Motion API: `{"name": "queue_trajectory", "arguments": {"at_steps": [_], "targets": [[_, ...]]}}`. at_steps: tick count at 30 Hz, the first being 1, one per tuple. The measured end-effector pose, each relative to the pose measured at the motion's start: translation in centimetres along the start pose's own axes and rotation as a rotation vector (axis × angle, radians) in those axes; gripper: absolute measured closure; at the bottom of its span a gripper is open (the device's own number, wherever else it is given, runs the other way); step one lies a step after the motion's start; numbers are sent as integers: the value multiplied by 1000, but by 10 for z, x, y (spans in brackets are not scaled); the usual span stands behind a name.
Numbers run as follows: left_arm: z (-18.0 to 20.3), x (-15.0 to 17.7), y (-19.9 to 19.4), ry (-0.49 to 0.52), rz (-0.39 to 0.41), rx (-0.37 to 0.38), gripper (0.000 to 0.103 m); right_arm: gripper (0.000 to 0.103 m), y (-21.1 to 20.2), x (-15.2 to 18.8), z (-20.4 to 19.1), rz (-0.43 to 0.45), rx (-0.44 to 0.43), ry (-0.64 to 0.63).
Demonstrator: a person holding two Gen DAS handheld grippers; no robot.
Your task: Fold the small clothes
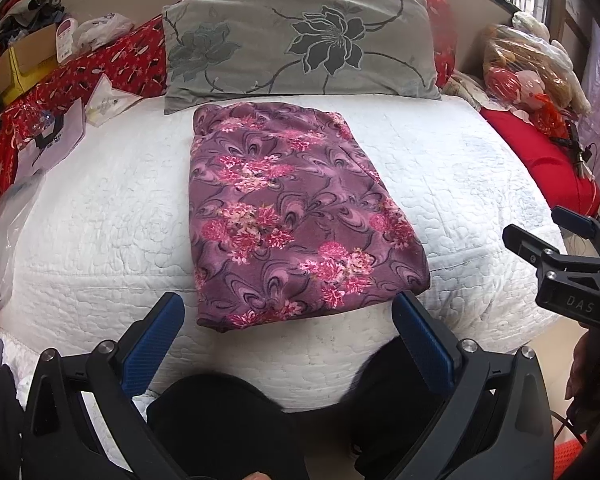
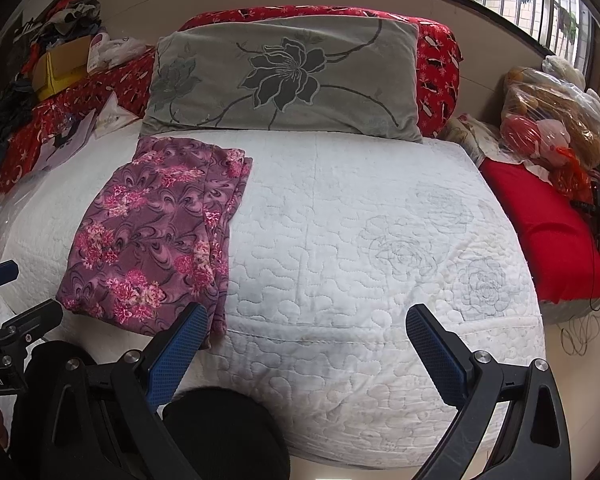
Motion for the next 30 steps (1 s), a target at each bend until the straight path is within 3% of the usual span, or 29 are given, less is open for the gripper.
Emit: {"name": "queue_trajectory", "arguments": {"at_steps": [30], "targets": [[-2, -3, -4, -1, 17, -5, 0, 3, -1, 0, -4, 6, -11, -5]]}}
Point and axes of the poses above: each gripper's, at about its wrist camera, not at the fingertips, and y roughly the way its jaws point, z to its right, x to its underside, the point moved 6 cm from there along y, roughly the way its jaws point, and after that the axes turned 12 degrees about -y, right-handed, at the moved point
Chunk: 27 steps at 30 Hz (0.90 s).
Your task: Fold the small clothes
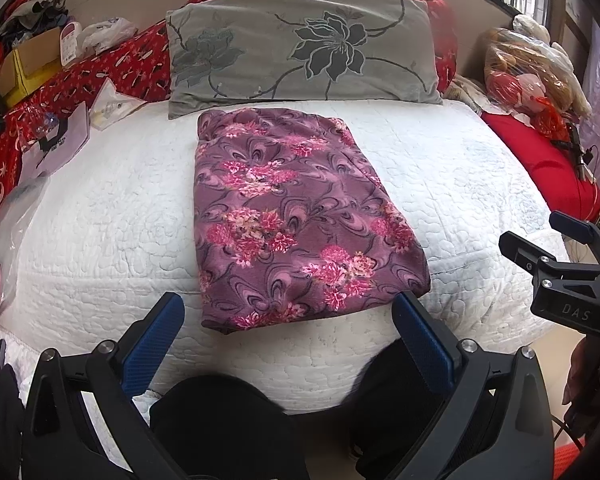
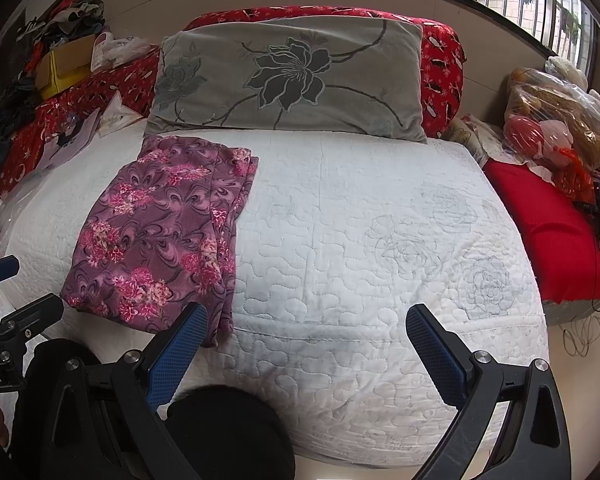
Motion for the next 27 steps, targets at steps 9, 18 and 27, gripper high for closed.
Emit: {"name": "queue_trajectory", "arguments": {"at_steps": [9, 18, 27], "targets": [[0, 0, 0, -1, -5, 3, 0, 3, 0, 0, 0, 0, 0, -2], [-1, 0, 0, -5, -8, 2, 0, 3, 1, 0, 1, 0, 0, -1], [1, 1, 1, -1, -8, 15, 0, 3, 1, 3, -1, -6, -1, 1]]}}
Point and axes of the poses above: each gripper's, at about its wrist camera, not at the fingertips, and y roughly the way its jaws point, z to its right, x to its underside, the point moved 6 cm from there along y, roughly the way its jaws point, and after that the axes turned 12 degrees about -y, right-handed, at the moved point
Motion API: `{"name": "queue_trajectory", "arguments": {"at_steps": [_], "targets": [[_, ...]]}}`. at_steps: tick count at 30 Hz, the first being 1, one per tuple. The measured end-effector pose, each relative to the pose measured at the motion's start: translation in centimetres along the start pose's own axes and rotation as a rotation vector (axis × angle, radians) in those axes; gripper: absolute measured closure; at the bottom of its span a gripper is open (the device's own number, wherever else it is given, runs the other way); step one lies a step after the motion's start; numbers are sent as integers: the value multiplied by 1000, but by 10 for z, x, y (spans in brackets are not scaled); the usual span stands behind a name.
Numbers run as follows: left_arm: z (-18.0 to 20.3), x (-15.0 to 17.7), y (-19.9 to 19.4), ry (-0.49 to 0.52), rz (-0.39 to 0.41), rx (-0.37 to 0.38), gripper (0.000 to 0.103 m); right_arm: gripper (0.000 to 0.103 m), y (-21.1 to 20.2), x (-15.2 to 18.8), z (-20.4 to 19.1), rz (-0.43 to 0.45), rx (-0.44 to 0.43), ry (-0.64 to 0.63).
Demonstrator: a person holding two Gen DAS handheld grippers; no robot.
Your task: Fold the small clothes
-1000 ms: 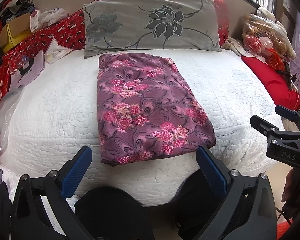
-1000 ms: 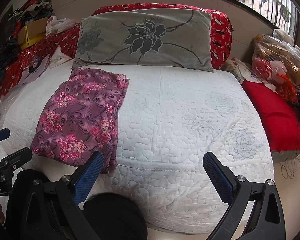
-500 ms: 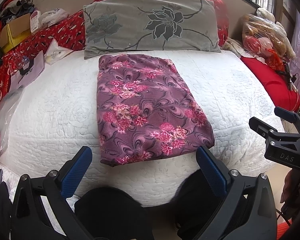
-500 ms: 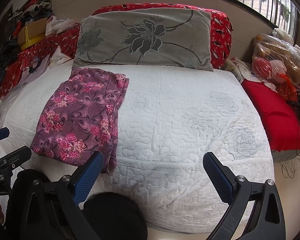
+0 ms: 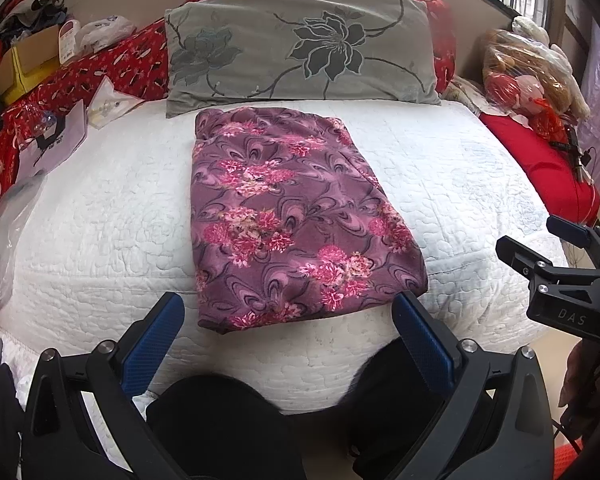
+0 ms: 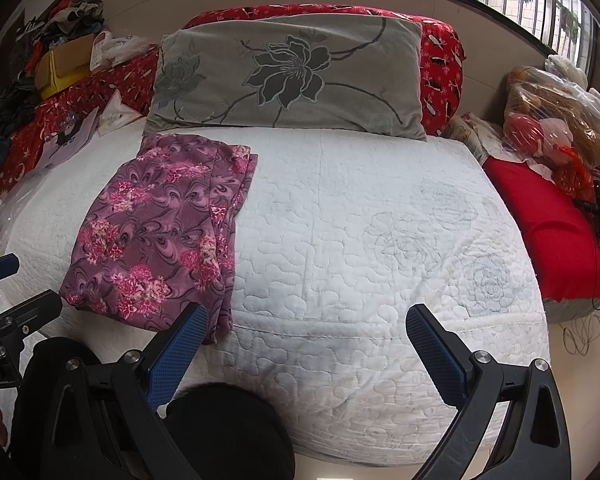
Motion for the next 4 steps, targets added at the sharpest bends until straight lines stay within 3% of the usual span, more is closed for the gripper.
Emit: {"name": "queue_trajectory", "arguments": {"at_steps": [4], "targets": [[0, 0, 1, -5, -12, 4, 0, 3, 0, 0, 0, -1, 1, 0]]}}
Point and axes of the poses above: each gripper's, at about its wrist camera, not at the fingertips, and y roughly the way its jaws point, z to its right, x to its underside, the point moved 6 cm from there along y, roughly the way its jaws point, and after that the axes turned 12 degrees about -y, right-handed, at the moved point
